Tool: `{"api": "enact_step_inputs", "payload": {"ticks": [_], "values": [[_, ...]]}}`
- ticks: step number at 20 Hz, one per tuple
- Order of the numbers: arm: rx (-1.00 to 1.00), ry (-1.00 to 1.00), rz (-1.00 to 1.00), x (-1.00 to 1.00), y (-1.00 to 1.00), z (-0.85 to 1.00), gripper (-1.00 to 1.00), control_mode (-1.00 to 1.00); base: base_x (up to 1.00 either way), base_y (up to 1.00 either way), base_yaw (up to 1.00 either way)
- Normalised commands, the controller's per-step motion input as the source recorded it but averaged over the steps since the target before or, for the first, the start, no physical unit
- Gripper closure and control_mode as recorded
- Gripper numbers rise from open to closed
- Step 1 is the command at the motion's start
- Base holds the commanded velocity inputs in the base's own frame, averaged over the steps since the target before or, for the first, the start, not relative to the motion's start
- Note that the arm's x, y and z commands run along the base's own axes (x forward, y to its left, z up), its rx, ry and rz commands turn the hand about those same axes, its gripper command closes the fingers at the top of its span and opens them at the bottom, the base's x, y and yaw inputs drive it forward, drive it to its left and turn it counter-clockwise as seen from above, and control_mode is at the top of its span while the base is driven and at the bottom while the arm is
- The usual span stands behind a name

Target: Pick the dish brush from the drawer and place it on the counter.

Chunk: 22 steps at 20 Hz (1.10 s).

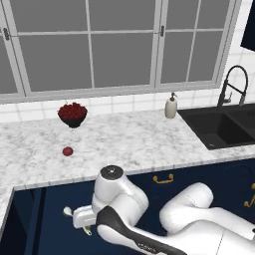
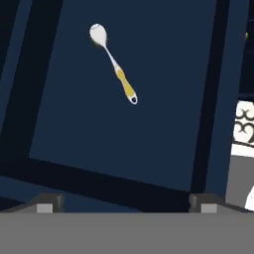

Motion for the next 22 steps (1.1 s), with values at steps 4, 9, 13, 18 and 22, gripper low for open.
{"api": "enact_step_inputs", "payload": {"ticks": [4,9,13,18,22], "values": [[-0.06,0.13,0.15,0.66,0.16,0.07,-1.0,-1.0,0.0,0.0,0.0],[-0.1,-0.04,0.14,0.46,0.38,-0.45,-1.0,-1.0,0.0,0.0,0.0],[-0.04,-0.01,0.09,0.43,0.24,-0.57,-1.0,-1.0,0.0,0.0,0.0],[0.0,0.0,0.06,0.5,0.02,-0.4,-1.0,-1.0,0.0,0.0,0.0],[0.0,0.0,0.01,0.11,0.28,-0.48,-1.0,-1.0,0.0,0.0,0.0]]}}
